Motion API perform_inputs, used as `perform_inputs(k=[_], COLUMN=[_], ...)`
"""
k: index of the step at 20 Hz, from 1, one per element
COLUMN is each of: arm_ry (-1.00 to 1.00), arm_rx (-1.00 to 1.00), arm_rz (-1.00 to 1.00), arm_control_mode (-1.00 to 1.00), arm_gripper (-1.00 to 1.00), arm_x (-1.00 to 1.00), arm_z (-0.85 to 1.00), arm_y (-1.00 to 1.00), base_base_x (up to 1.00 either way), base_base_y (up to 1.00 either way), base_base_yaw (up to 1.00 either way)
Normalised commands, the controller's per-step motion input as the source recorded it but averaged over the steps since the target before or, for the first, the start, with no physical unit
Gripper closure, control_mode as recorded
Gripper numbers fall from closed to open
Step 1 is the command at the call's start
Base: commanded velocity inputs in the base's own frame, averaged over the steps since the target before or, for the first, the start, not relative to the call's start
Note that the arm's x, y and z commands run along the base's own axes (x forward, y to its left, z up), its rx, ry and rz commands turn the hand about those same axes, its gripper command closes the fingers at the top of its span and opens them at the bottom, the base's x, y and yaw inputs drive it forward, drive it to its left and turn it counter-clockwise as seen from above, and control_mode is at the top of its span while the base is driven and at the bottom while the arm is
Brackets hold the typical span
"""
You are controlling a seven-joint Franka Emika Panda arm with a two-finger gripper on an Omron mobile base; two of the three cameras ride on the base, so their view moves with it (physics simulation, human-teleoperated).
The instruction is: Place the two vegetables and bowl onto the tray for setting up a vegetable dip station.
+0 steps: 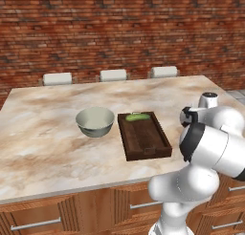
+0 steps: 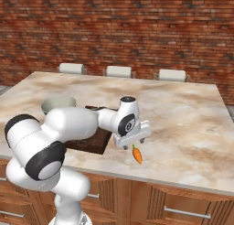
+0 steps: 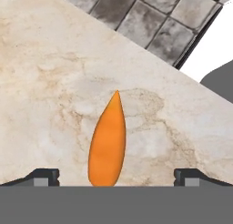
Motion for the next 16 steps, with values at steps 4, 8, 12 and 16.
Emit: perform_inputs(k=[4, 8, 12, 16], arm_ry=[0.0, 0.0, 0.0, 0.0], arm_rx=[0.0, 0.0, 0.0, 0.0], arm_rz=[0.0, 0.0, 0.0, 0.0], arm_control_mode=[-1.0, -1.0, -1.0, -1.0], arm_gripper=[-1.0, -1.0, -1.0, -1.0], arm_x=[0.0, 0.0, 0.0, 0.0], arm_z=[-0.16, -0.19, -0.22, -0.22], arm_y=[0.0, 0.0, 0.0, 0.0], base_base_x=[0.0, 0.0, 0.0, 0.0], base_base_y=[0.0, 0.0, 0.0, 0.0], base_base_yaw=[0.0, 0.0, 0.0, 0.0])
